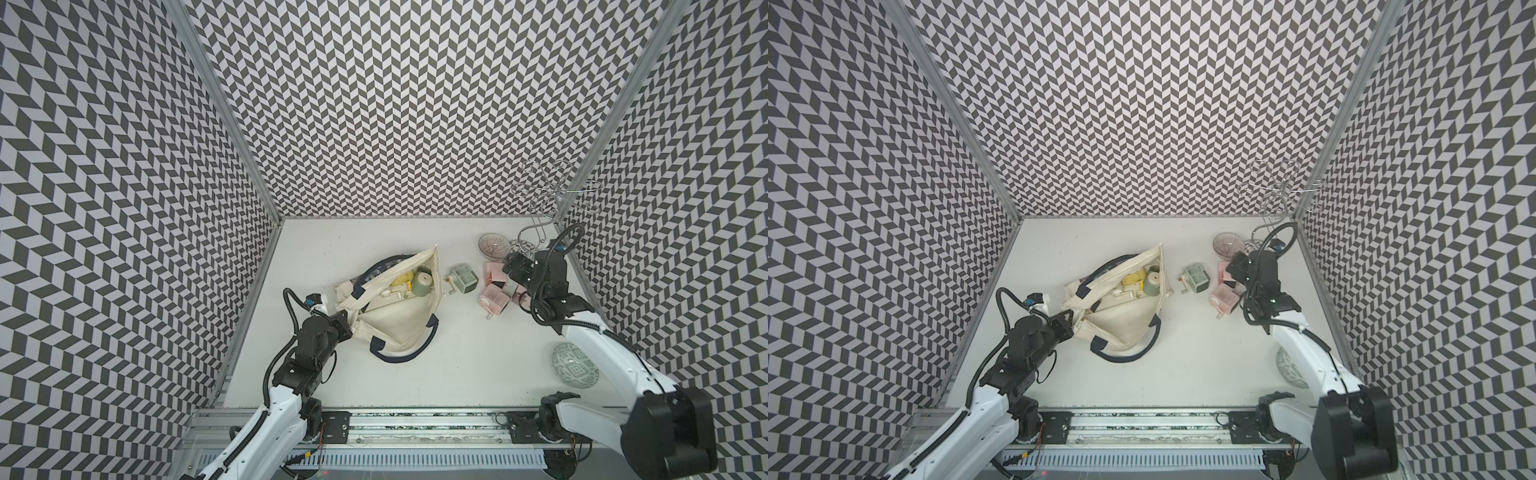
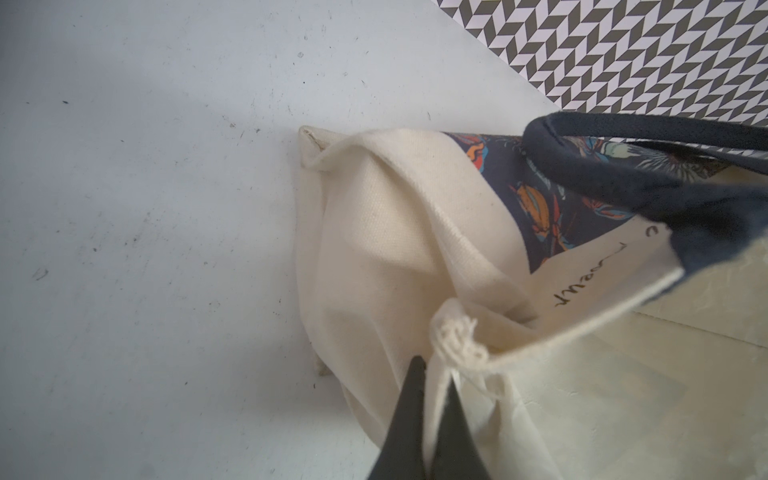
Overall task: Take out the pencil sharpeners from the tote bags
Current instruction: Place the pencil sharpener at the center of the board, then pick up the pencil sharpener from the canvas bag.
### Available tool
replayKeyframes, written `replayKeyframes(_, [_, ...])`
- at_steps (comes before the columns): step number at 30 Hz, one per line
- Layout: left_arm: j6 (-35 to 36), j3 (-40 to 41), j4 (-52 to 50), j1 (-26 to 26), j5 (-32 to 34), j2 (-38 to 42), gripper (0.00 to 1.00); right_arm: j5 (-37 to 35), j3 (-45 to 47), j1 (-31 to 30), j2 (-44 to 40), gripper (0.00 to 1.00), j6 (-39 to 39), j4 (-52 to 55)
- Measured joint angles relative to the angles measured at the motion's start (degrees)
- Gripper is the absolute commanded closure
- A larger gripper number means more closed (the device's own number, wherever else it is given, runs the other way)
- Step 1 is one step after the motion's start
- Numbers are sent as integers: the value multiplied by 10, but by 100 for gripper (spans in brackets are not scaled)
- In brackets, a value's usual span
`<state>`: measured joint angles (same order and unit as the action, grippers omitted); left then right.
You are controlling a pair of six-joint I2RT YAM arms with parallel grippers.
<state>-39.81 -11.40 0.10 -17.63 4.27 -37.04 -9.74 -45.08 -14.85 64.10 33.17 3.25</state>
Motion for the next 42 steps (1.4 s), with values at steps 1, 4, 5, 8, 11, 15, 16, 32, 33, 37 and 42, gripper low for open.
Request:
replayKeyframes(1, [1, 0, 0, 0, 0, 0, 100, 7, -5, -32, -11, 24, -4, -16])
replayKeyframes(4, [1, 0, 0, 0, 0, 0, 100, 26, -35, -145, -6, 30, -20, -54])
replayKeyframes(5, [1, 0, 0, 0, 0, 0, 100, 28, -54, -182, 11, 31, -26, -58])
replayKeyframes(8, [1, 0, 0, 0, 0, 0, 100, 24, -127, -278, 90, 34, -46, -50])
replayKeyframes(11, [1, 0, 0, 0, 0, -1, 100, 9, -164, -346, 153, 36, -61, -45])
replayKeyframes(15, [1, 0, 0, 0, 0, 0, 100, 5, -164, -393, 187, 39, -82, -34])
replayKeyframes(16, [1, 0, 0, 0, 0, 0, 100, 4, -164, -398, 191, 40, -88, -31])
replayKeyframes(32, [1, 0, 0, 0, 0, 0, 100, -29, -164, -392, 292, 38, -187, -4])
replayKeyframes(33, [1, 0, 0, 0, 0, 0, 100, -37, -169, -387, 305, 37, -185, 0])
replayKeyframes(37, [2, 0, -2, 0, 1, 4, 100, -96, -213, -367, 365, 20, -159, 27])
replayKeyframes(42, [3, 0, 0, 0, -1, 7, 100, -161, -330, -337, 451, 1, -81, 109])
